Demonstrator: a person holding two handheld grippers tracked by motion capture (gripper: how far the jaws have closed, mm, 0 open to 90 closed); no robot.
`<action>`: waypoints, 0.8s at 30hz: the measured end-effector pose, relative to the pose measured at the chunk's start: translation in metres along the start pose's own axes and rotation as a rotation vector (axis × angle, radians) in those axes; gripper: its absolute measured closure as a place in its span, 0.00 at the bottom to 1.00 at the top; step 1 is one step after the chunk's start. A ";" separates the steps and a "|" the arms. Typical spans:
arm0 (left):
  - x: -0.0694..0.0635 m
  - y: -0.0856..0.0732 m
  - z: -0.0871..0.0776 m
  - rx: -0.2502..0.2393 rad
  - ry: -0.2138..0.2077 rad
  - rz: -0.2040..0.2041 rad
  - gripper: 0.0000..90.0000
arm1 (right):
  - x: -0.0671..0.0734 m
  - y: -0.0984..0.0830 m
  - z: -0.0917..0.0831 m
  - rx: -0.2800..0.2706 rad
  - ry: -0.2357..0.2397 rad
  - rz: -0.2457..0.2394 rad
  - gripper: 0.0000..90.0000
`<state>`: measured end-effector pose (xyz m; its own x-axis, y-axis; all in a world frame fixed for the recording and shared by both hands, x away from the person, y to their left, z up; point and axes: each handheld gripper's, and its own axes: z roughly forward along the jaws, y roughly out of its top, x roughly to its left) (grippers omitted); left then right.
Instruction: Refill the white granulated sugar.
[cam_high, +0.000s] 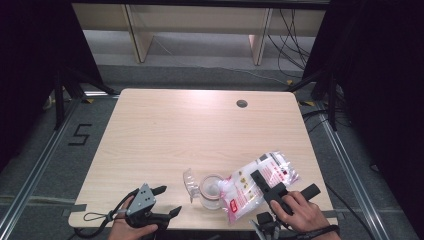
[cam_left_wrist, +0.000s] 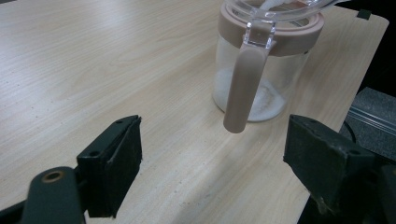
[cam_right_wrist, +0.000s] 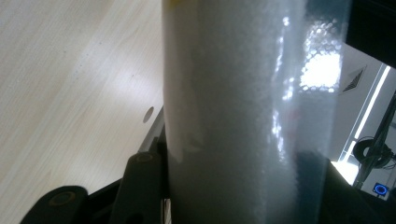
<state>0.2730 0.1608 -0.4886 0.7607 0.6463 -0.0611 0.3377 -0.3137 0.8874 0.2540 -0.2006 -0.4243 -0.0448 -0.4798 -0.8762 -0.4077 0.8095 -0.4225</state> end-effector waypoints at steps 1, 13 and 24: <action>0.000 0.000 0.000 0.001 0.000 0.000 0.21 | 0.000 0.000 0.000 -0.001 -0.002 0.003 0.67; 0.000 0.000 0.000 0.000 0.001 0.000 0.21 | -0.001 0.000 -0.001 -0.005 -0.007 0.004 0.68; 0.000 0.000 0.000 0.000 -0.002 -0.002 0.21 | -0.001 0.000 0.000 -0.009 -0.007 -0.001 0.68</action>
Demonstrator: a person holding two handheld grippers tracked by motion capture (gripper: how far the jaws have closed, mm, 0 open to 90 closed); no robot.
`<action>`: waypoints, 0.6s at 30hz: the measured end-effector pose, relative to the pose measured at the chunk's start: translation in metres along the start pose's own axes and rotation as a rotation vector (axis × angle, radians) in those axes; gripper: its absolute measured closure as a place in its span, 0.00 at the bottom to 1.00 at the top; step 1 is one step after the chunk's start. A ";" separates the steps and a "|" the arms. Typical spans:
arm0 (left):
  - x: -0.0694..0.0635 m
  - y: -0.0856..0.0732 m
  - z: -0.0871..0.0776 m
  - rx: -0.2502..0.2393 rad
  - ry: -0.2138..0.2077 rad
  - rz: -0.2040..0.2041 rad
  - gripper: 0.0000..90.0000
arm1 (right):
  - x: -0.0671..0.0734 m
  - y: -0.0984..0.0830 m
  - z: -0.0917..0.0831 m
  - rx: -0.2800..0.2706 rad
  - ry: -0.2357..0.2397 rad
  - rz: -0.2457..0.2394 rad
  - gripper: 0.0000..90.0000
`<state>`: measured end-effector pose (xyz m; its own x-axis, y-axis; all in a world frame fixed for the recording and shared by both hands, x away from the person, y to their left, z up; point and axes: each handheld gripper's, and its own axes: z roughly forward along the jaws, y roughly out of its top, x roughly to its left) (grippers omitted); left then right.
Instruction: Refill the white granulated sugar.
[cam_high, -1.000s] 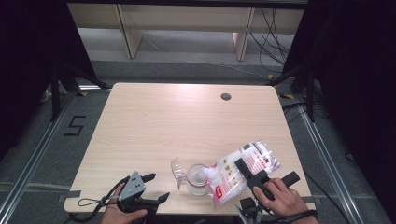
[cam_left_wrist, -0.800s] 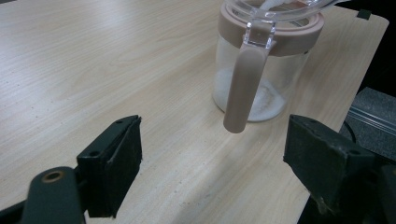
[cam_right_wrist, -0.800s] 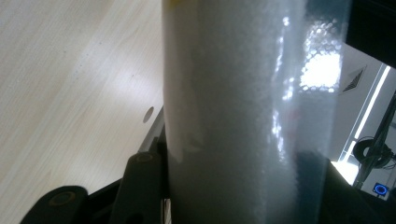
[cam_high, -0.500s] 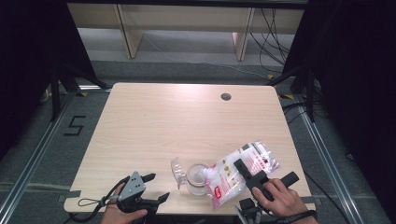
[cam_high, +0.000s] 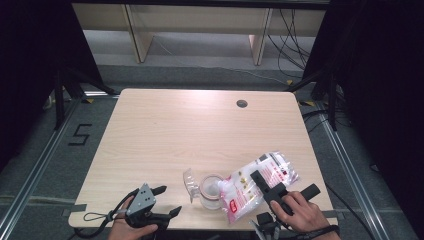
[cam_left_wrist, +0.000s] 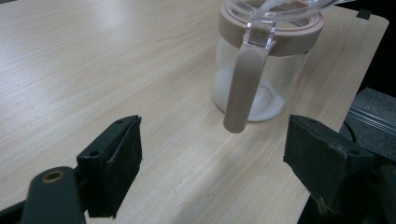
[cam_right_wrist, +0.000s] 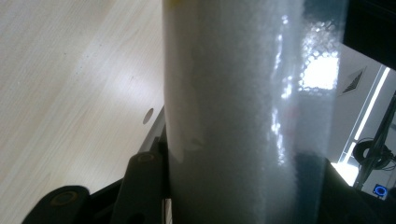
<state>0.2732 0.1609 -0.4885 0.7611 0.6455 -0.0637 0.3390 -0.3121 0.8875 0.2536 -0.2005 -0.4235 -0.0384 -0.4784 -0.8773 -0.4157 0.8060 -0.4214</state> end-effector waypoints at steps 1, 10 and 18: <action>0.000 0.000 0.000 -0.002 0.000 -0.003 0.21 | 0.000 0.000 0.000 0.000 -0.001 0.001 0.68; 0.000 0.000 0.000 0.004 -0.001 0.003 0.21 | -0.001 0.000 -0.001 0.004 0.010 0.005 0.68; 0.000 0.000 0.000 0.002 0.004 0.003 0.21 | 0.000 -0.001 -0.001 0.001 -0.006 -0.001 0.69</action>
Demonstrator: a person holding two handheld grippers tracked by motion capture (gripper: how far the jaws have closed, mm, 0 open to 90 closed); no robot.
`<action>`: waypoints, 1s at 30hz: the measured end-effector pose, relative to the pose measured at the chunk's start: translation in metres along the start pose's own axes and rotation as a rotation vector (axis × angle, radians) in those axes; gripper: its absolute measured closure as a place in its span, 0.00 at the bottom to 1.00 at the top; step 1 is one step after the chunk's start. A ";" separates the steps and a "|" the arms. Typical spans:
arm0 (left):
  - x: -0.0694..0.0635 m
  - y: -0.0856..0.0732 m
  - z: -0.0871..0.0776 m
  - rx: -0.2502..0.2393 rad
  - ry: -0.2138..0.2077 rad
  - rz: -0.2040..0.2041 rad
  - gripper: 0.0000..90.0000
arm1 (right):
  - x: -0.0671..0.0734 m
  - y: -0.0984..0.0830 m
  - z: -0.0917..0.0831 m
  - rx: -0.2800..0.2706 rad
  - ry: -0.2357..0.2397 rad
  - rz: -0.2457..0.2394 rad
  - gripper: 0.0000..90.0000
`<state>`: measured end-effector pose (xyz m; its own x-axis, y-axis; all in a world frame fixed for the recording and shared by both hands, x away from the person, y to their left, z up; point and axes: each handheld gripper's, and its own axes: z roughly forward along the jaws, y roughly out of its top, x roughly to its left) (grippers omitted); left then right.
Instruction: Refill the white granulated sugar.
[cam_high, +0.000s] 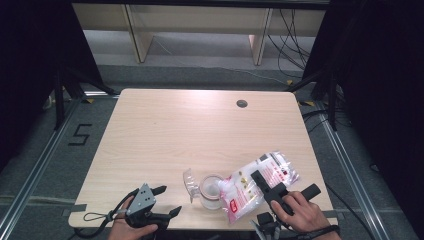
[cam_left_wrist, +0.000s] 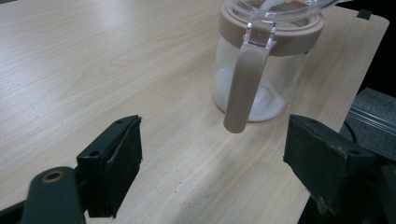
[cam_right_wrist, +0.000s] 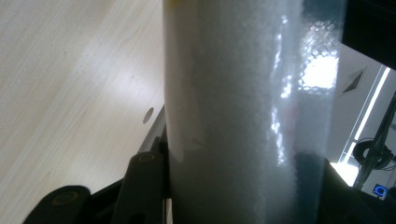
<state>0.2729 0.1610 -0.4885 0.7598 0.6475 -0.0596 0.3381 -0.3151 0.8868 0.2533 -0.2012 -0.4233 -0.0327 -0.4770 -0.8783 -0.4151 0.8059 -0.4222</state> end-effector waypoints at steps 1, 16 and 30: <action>0.000 0.000 0.000 -0.002 -0.001 -0.001 0.21 | 0.001 0.000 -0.001 0.009 0.009 0.024 0.69; 0.000 0.000 0.000 -0.002 0.003 -0.001 0.21 | 0.000 0.000 0.000 -0.004 0.007 0.006 0.69; 0.000 0.000 0.001 -0.007 -0.003 -0.004 0.21 | 0.000 0.000 0.000 -0.005 0.013 0.004 0.70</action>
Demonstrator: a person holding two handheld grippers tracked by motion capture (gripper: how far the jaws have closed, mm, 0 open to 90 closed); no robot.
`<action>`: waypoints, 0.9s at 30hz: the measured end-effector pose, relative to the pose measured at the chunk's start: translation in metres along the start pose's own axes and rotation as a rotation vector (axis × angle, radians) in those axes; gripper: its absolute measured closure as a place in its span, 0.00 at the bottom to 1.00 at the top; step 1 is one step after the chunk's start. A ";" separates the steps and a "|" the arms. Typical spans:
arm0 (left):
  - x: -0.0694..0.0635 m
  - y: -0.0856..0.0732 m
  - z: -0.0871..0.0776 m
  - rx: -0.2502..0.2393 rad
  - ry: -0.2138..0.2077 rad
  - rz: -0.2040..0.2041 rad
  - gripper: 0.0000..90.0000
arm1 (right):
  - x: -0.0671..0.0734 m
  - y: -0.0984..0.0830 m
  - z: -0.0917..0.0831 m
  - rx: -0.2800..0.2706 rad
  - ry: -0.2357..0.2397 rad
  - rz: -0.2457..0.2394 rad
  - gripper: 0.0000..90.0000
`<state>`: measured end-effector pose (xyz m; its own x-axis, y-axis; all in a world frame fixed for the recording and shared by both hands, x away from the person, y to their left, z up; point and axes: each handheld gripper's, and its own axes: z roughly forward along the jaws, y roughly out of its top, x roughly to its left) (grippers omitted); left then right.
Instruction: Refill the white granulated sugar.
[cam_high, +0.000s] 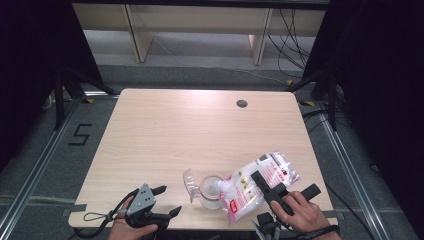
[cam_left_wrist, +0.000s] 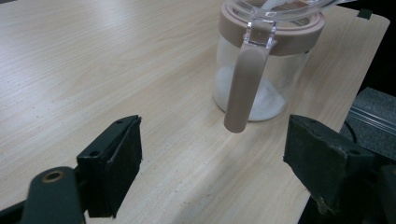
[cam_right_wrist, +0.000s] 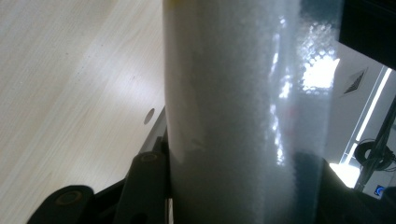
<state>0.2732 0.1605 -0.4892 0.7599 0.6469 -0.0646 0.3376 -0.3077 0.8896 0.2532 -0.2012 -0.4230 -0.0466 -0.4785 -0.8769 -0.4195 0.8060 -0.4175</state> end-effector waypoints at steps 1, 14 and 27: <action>0.000 0.000 0.000 0.002 0.002 0.000 0.21 | 0.000 0.000 0.000 0.001 0.000 0.000 0.70; 0.000 0.000 0.000 0.001 0.001 0.003 0.21 | 0.002 0.000 0.000 0.006 -0.004 0.016 0.71; 0.000 0.000 0.000 0.003 -0.003 -0.003 0.21 | 0.000 0.000 0.000 0.001 0.005 0.005 0.71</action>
<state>0.2729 0.1605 -0.4887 0.7605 0.6457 -0.0688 0.3416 -0.3077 0.8880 0.2530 -0.2017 -0.4228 -0.0531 -0.4764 -0.8776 -0.4182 0.8087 -0.4136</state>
